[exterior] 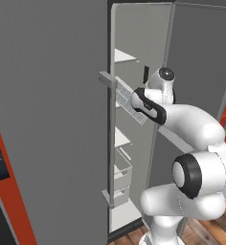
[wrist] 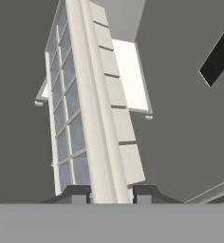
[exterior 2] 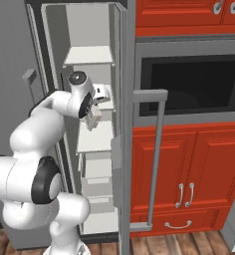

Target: The ice cube tray has been filled with water. Take the tray and place it in the freezer to make ice. Close the freezer door after placing the tray.

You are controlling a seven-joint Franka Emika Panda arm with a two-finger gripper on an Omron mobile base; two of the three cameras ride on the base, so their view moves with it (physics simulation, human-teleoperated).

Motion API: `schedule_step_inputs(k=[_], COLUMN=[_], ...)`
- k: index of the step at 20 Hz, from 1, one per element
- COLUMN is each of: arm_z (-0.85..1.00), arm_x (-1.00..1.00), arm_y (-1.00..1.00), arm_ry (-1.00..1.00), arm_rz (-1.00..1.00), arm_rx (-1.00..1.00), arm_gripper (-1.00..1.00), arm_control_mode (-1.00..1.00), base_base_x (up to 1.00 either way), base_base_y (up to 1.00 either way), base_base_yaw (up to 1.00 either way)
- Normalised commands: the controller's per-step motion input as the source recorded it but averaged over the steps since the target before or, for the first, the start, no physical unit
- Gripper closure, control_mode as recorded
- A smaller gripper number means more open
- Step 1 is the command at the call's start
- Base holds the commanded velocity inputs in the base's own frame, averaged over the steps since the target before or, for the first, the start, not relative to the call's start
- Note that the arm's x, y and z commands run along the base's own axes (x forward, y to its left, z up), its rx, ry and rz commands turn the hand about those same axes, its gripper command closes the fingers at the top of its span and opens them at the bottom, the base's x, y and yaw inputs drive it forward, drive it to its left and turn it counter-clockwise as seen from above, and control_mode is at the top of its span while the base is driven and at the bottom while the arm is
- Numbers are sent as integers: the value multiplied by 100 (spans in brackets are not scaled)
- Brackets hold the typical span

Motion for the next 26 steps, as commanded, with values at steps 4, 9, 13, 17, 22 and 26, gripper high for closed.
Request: schedule_step_inputs(k=[4,9,13,17,22,26], arm_z=[-2,-6,-5,-5,-2,-6], arm_x=[41,34,28,34,43,50], arm_y=[0,0,0,0,0,0], arm_ry=[0,0,0,0,0,0], arm_rz=[3,4,5,4,2,0], arm_rx=[0,0,0,0,0,0], arm_gripper=[100,100,100,100,100,100], arm_control_mode=[-100,-100,-100,-100,-100,-100], base_base_x=[0,0,0,0,0,0], base_base_y=[0,0,0,0,0,0], base_base_yaw=[0,0,0,0,0,0])
